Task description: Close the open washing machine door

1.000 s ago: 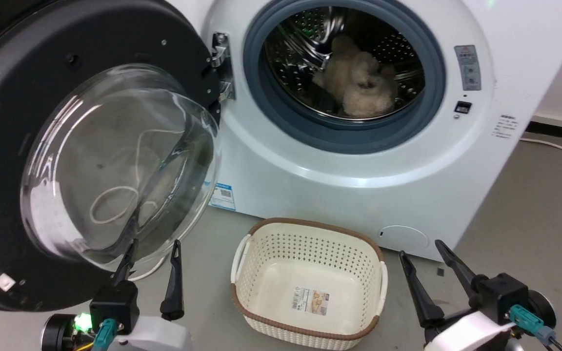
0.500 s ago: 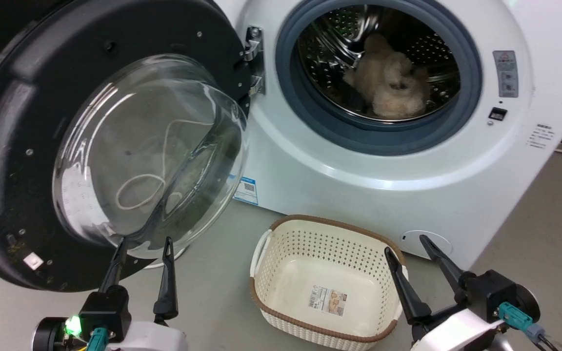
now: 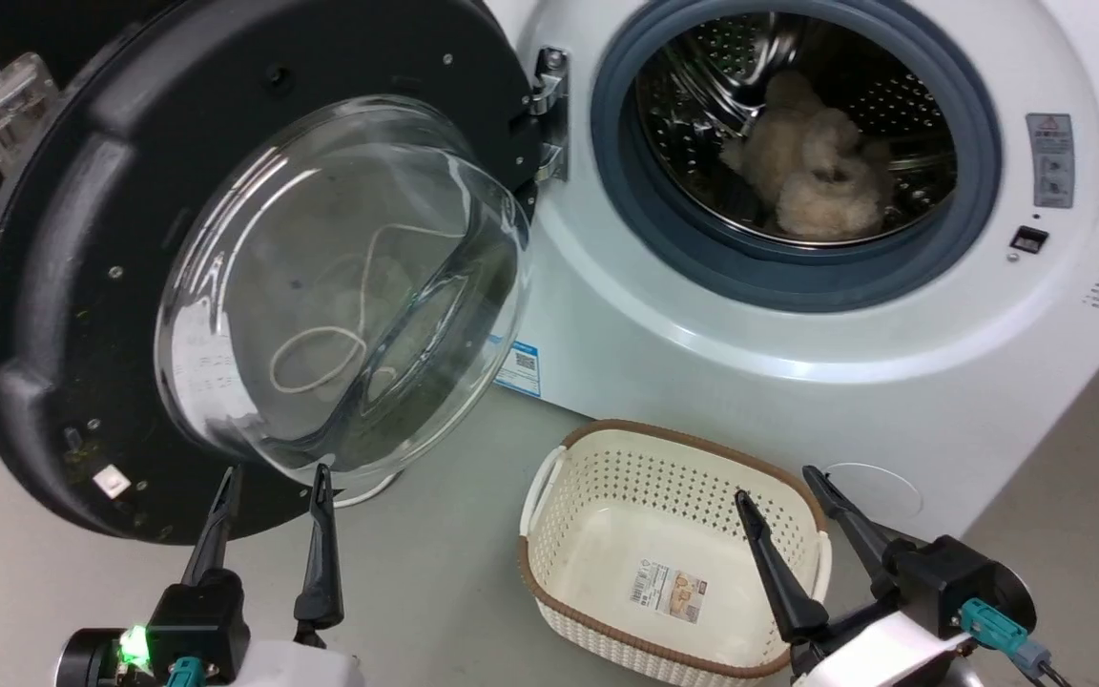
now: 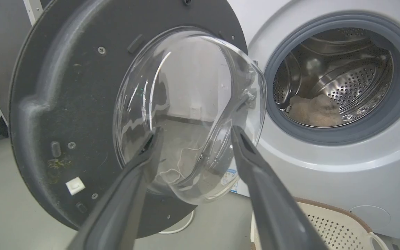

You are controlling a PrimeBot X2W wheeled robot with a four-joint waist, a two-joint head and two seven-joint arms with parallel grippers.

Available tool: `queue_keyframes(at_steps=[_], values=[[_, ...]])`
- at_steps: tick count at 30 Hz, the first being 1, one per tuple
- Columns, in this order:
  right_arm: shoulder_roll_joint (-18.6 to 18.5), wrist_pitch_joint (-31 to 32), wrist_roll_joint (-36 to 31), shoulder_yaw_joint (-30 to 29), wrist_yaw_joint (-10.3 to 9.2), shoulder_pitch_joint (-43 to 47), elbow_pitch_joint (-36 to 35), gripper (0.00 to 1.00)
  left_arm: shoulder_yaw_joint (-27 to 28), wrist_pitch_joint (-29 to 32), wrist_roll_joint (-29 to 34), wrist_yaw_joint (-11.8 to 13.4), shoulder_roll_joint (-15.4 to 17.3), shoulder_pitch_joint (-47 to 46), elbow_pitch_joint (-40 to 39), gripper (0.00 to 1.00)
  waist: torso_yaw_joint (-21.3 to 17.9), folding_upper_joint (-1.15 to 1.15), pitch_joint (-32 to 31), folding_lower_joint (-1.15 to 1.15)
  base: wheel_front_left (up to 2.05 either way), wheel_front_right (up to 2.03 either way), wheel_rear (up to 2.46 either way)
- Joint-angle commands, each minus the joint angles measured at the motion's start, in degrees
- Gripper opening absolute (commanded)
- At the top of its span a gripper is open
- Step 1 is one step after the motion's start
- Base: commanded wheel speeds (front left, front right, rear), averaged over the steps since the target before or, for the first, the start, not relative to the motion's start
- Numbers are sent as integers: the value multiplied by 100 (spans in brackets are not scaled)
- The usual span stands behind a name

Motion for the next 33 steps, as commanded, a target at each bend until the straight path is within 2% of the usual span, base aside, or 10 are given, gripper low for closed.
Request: queue_keyframes(at_steps=[1,32,33], values=[[-39,-60,50,62,3,-115,31,100,16,-62,-27,42,29,79,-52,100,59,0,1,0,0,0,0],[-123,-455,436,554,5,-168,247,100,-24,-457,-43,67,58,252,-220,100,866,0,31,0,0,0,0],[-124,-467,448,566,5,-169,255,100,-34,-469,-64,45,58,263,-200,32,890,0,32,0,0,0,0]])
